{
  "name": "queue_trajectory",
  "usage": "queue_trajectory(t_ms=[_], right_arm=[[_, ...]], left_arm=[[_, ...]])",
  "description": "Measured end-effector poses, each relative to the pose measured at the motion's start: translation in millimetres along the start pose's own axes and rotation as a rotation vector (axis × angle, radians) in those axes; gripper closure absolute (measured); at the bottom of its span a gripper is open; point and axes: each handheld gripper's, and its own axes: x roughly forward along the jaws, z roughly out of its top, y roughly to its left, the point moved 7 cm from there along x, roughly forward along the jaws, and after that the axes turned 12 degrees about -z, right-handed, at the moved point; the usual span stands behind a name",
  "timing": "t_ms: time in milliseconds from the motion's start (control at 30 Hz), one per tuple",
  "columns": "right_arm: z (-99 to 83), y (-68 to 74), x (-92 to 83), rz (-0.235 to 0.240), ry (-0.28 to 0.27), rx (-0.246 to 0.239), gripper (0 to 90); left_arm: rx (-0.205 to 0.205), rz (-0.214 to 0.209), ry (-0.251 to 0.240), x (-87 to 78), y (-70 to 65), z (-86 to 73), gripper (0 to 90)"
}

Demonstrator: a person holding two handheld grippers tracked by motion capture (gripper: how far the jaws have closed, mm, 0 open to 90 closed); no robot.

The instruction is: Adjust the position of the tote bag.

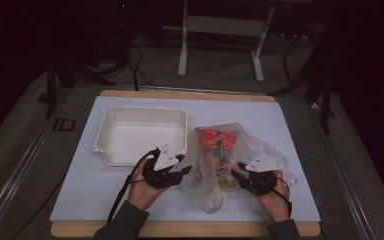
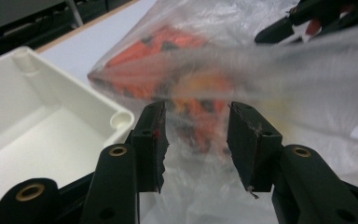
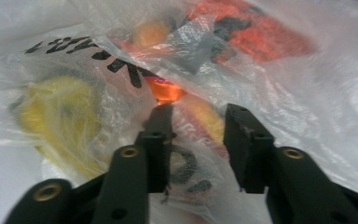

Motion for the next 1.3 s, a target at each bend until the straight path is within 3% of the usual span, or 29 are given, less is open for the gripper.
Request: queue_trajectory(t_ms=[367,633,800,900,1100,1167,1200,1233,1300], right_arm=[[3.6,7.3,1.8,0.014,0.005,0.001,49.3],[0.5,9.9,8.6,0.019,0.035,0.003,46.8],[-1.3,9.7,9.7,0.021,0.044,0.0,46.4],[-2.6,9.3,10.2,0.024,0.05,0.003,46.8],[-8.0,8.5,10.2,0.026,0.064,0.009,51.8],[-9.3,7.9,10.1,0.023,0.068,0.006,53.2],[-10.3,7.6,9.8,0.021,0.069,0.009,54.9],[-12.6,6.4,8.0,0.016,0.07,0.012,60.5],[-15.0,5.4,5.8,0.015,0.073,0.009,66.2]], left_arm=[[0.039,-0.038,-0.008,13.0,-9.7,30.9,54.9],[-0.003,-0.104,-0.031,33.4,-16.6,45.4,42.3],[-0.028,-0.113,0.012,49.1,-17.9,42.7,35.1],[-0.025,-0.093,0.07,58.6,-16.8,36.4,34.3],[-0.028,-0.059,0.247,73.1,-12.8,14.8,52.5],[-0.021,-0.056,0.262,73.8,-12.1,12.5,63.5],[-0.007,-0.04,0.285,73.3,-10.0,9.5,63.5],[-0.005,-0.033,0.288,72.6,-8.9,8.9,77.1],[0.003,-0.02,0.296,70.4,-6.4,8.5,85.3]])
